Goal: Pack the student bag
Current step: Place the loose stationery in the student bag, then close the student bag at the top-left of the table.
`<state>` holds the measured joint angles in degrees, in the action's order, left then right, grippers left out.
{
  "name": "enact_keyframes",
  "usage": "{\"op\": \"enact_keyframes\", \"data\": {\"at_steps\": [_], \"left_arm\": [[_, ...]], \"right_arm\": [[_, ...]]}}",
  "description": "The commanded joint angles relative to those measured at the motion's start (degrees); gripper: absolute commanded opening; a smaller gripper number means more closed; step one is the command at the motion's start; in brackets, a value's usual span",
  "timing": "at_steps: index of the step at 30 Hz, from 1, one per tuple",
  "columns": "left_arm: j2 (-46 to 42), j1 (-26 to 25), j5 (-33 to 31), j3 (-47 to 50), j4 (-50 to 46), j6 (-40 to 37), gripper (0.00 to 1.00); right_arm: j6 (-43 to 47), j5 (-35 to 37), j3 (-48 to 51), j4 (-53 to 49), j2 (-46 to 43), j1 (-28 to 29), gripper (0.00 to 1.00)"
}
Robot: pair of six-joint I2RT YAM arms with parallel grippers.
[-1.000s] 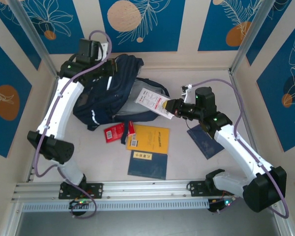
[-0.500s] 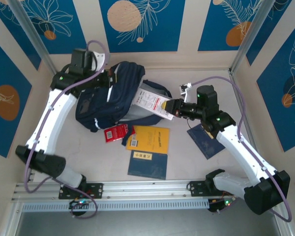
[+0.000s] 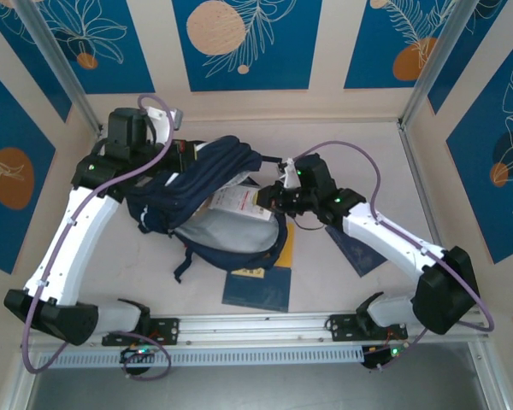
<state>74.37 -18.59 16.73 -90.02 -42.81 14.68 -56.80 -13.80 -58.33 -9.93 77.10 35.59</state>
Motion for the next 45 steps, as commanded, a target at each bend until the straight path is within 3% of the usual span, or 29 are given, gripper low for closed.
{"op": "enact_keyframes", "data": {"at_steps": [1,4,8,16,20,23,30,32,41,45], "left_arm": [[-0.83,0.35,2.93,-0.78,9.19,1.27,0.00],[-0.62,0.37,3.84,-0.46,9.67,1.67,0.00],[-0.02,0.40,4.93,0.01,10.89,2.77,0.00],[2.11,0.40,5.80,-0.50,12.70,4.48,0.00],[2.84,0.35,5.41,-0.60,12.92,4.49,0.00],[3.86,0.51,4.53,-1.03,12.31,4.48,0.00],[6.10,2.77,-0.25,-2.39,10.64,5.52,0.00],[7.49,4.02,-1.68,-3.42,10.62,6.63,0.00],[22.19,12.40,-2.92,-14.96,10.90,15.19,0.00],[27.54,13.27,-1.93,-20.78,10.42,15.83,0.00]], "right_arm": [[-10.25,3.60,-0.13,9.60,1.67,1.85,0.00],[-17.51,4.05,-0.15,16.77,4.89,2.91,0.00],[-23.15,6.25,-4.41,17.99,11.72,4.13,0.00],[-20.36,6.98,-23.69,15.98,32.61,5.18,0.04],[-20.21,2.39,-33.64,13.88,42.50,5.10,0.12],[-18.35,2.17,-37.68,10.64,45.35,5.04,0.27],[-5.89,2.86,-36.65,7.68,37.96,4.88,0.70],[-2.23,4.37,-34.36,6.88,34.02,4.63,0.76],[9.25,15.27,-29.90,-12.21,19.96,2.11,0.79],[13.29,19.07,-24.09,-13.88,13.49,2.21,0.77]]}}
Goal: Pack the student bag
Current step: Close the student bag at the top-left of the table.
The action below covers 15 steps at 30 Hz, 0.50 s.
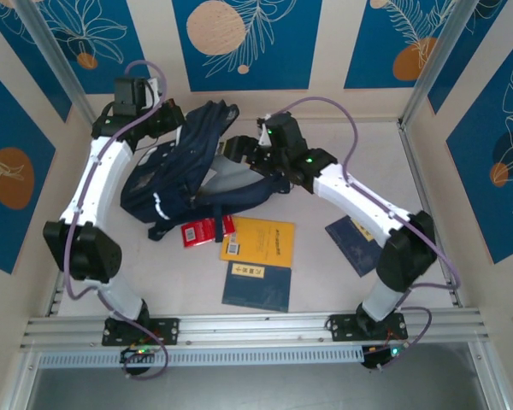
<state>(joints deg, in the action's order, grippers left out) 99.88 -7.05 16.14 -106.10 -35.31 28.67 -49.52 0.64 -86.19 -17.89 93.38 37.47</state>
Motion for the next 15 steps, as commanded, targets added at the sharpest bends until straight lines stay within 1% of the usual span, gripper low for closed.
{"op": "enact_keyframes", "data": {"at_steps": [1,4,7,8,9,12,13,15], "left_arm": [[3.12,1.66,-0.77,-5.57,2.71,2.00,0.00],[5.83,1.58,1.19,-5.69,2.74,2.86,0.00],[8.38,1.58,3.34,-4.71,1.61,3.15,0.00],[8.58,1.59,3.56,-3.62,1.62,3.21,0.02],[8.35,1.57,3.48,-1.89,2.17,3.47,0.11],[6.15,1.49,4.23,3.10,3.21,5.34,0.30],[4.80,1.36,4.38,5.03,3.84,5.98,0.35],[-0.07,0.52,2.16,10.38,4.48,6.66,0.47]], "right_arm": [[6.47,5.25,5.55,-5.82,-4.06,0.32,0.76],[7.72,4.96,11.04,-4.21,-7.40,0.06,0.73],[8.99,1.27,15.77,-1.66,-8.79,-0.03,0.66],[8.96,0.28,16.94,-1.29,-8.79,0.05,0.64],[8.78,-0.66,17.95,-1.12,-8.58,0.21,0.61],[8.06,-3.28,20.47,0.34,-7.25,0.63,0.50],[7.87,-4.12,20.71,0.52,-6.50,0.78,0.49],[7.68,-5.61,19.99,-0.27,-4.13,1.23,0.47]]}}
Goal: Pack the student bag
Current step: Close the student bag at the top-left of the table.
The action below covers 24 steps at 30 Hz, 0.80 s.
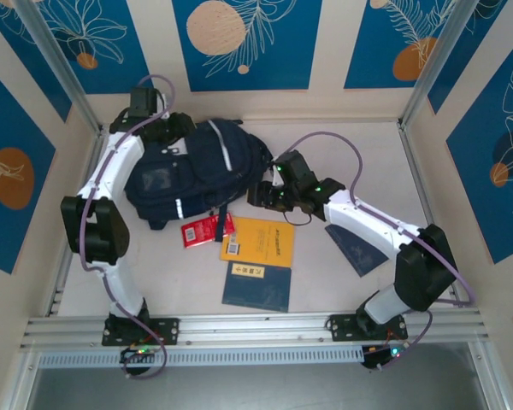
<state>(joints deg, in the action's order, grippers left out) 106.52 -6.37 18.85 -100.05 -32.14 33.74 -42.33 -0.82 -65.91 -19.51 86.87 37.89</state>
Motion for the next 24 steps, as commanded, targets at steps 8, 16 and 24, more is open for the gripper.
{"op": "enact_keyframes", "data": {"at_steps": [8,16,24], "left_arm": [[-28.04,-2.11,-9.07,32.46,2.51,6.57,0.52],[-36.15,-2.30,-10.83,53.78,8.92,10.43,0.43],[-33.54,-2.24,-12.72,64.27,17.68,17.15,0.29]], "right_arm": [[-3.69,-6.23,-6.44,-3.12,15.08,1.76,0.40],[-7.31,-9.69,-11.55,-2.00,25.44,0.71,0.39],[-8.13,-11.06,-13.82,-2.03,29.48,0.51,0.39]]}}
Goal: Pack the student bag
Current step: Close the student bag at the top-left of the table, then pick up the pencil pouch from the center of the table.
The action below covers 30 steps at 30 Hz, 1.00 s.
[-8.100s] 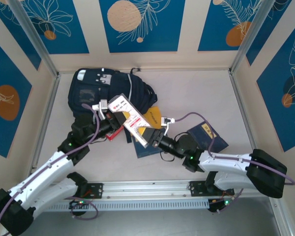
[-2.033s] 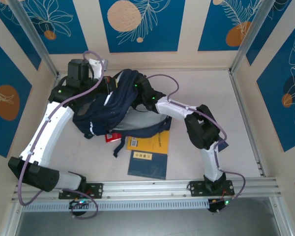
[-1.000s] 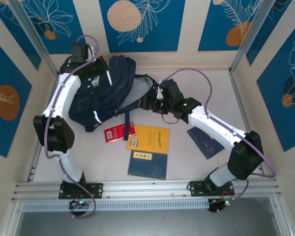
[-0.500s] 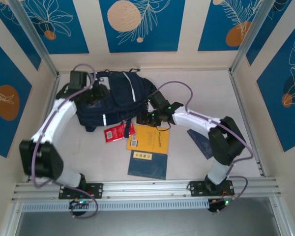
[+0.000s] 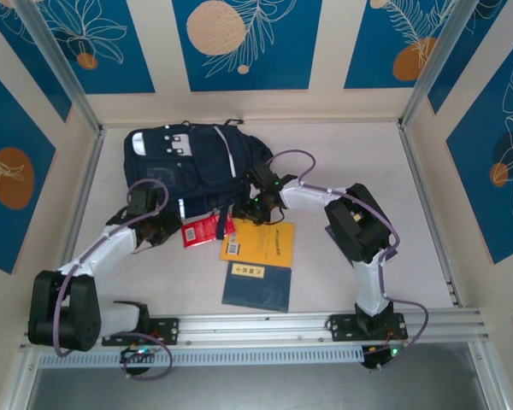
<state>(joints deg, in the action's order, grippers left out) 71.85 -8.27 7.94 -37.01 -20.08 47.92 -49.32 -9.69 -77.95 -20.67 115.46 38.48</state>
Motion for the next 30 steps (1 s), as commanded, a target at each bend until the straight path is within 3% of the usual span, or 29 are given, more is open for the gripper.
{"op": "enact_keyframes", "data": {"at_steps": [1,5,16,23,26,30], "left_arm": [[1.68,-0.42,-1.56,2.18,6.71,3.80,0.28],[4.77,-1.45,-1.50,4.93,11.53,5.60,0.28],[10.97,-3.45,-1.14,4.26,13.39,3.85,0.25],[13.66,-4.98,-0.47,3.45,13.07,3.17,0.24],[13.41,-5.36,-0.74,3.35,12.66,2.88,0.23],[12.33,-5.70,-1.00,2.58,11.12,2.28,0.23]], "right_arm": [[-1.20,-2.41,-1.81,-0.74,1.13,-0.10,0.39],[-0.91,-3.69,-2.13,-0.52,2.22,-0.07,0.39],[0.66,-12.80,-4.44,1.83,4.16,0.96,0.39],[-6.63,-18.90,1.24,15.21,2.09,0.29,0.35],[-8.51,-19.76,2.99,18.11,1.56,0.37,0.27],[-9.31,-19.26,4.74,19.24,0.82,0.30,0.07]]}}
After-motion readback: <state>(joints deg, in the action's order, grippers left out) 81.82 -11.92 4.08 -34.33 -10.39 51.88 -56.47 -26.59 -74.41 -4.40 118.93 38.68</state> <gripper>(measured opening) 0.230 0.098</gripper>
